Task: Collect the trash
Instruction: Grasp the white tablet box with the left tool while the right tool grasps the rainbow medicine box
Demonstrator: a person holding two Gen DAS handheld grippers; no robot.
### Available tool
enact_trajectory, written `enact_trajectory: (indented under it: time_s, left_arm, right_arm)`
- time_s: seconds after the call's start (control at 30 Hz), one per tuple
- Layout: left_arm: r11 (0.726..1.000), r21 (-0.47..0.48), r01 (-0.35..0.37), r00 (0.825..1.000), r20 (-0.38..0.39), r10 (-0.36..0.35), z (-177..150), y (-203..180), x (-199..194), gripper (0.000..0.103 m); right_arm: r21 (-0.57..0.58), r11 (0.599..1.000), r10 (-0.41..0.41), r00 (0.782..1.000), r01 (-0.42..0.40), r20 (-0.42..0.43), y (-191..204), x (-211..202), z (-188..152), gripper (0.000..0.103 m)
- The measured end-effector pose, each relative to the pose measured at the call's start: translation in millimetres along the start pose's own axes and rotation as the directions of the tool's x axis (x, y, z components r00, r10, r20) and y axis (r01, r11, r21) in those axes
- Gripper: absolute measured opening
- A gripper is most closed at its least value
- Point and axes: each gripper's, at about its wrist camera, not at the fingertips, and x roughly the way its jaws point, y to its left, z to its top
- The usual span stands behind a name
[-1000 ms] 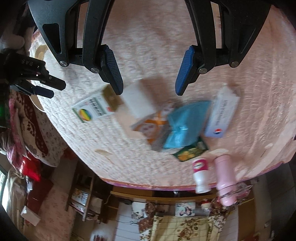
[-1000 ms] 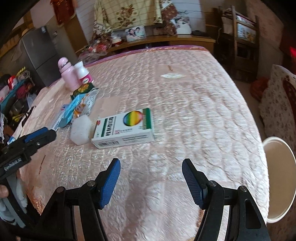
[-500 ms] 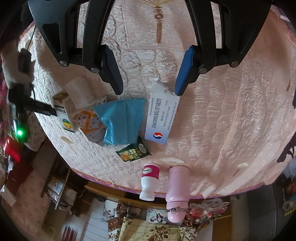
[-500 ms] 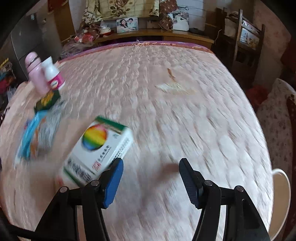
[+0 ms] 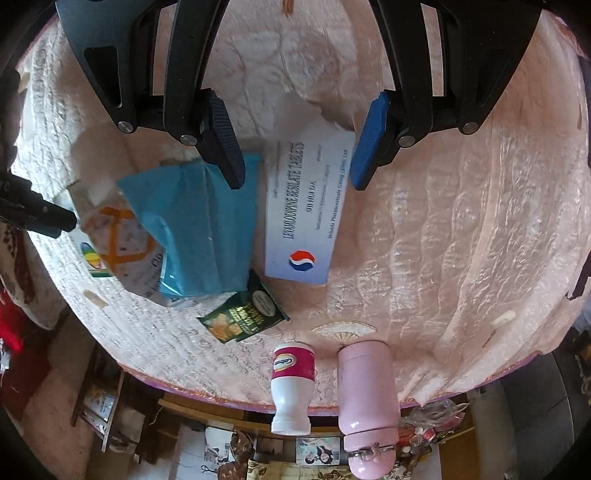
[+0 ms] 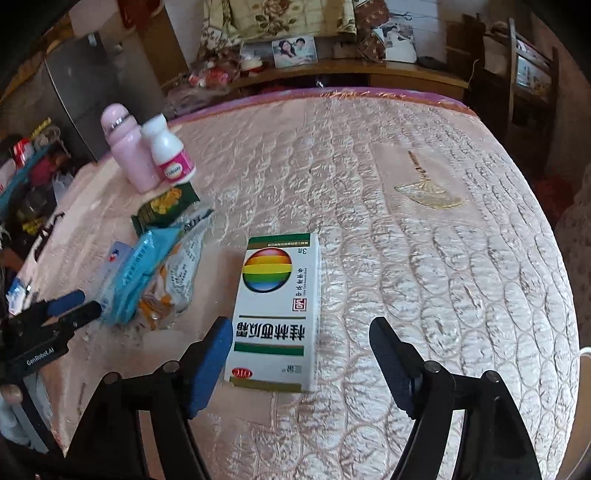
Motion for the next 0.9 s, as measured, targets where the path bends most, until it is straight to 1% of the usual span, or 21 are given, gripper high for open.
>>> enact_trajectory:
  time_s: [0.1,0.23,0.37,0.4,0.43,0.47,0.5,0.6,0.63,0.7,0.9]
  left_arm:
    - [1.0,-0.014,-0.005,1.0,-0.008,0.005,5.3,2.6,9.5,0.058]
    - [0.999,-0.025,-0.025,1.0,-0.013,0.025,8.3,1.0,21.4,0.058]
    - [0.999,-0.041,-0.031,1.0,0.002,0.031,7.9,-0.9,23.2,0.057]
    - [0.999,-0.04,-0.029,1.0,0.01,0.03,7.4,-1.9,22.3,0.051]
    - [0.999,-0.037,-0.031,0.999,0.015,0.032,6.8,-2.8,22.0,0.048]
    - [0.999,-0.031,-0.039,0.999,0.02,0.039,6.2,-4.0,21.3,0.047]
    - [0.999,-0.031,-0.039,0.999,0.023,0.04,5.5,-4.4,20.3,0.047]
    - [0.998,-0.032,-0.048,0.998,0.05,0.05,3.3,-6.2,12.4,0.047]
    - [0.998,-0.033,-0.056,0.996,0.069,0.058,2.6,-6.1,6.5,0.047]
    - [0.998,-0.035,-0.056,0.995,0.084,0.059,2.3,-5.5,-0.5,0.047]
    - [0.998,-0.043,-0.049,0.989,0.14,0.055,0.4,-7.7,-29.1,0.047]
  right_arm:
    - [-0.003,1.0,0.011,1.0,-0.011,-0.013,6.4,10.0,3.7,0.074]
    - [-0.023,0.999,-0.025,1.0,0.024,-0.01,14.3,22.7,5.6,0.074]
    - [-0.024,0.999,-0.032,0.999,0.032,-0.006,18.5,31.5,4.0,0.074]
    - [-0.027,0.999,-0.039,0.999,0.039,-0.002,19.7,33.5,3.1,0.068]
    - [-0.031,0.999,-0.044,0.999,0.044,0.0,20.8,33.9,2.0,0.064]
    - [-0.043,0.997,-0.061,0.998,0.061,0.013,23.4,34.2,1.8,0.054]
    - [-0.052,0.997,-0.063,0.998,0.063,0.017,26.0,36.3,1.6,0.051]
    - [-0.073,0.996,-0.058,0.998,0.06,0.024,28.7,33.6,-0.9,0.051]
    - [-0.079,0.995,-0.061,0.998,0.063,0.031,29.5,31.2,-3.1,0.051]
    - [-0.085,0.994,-0.063,0.996,0.067,0.056,29.8,23.9,-5.5,0.051]
    - [-0.081,0.996,-0.032,0.994,0.04,0.102,31.3,-0.5,-9.6,0.051]
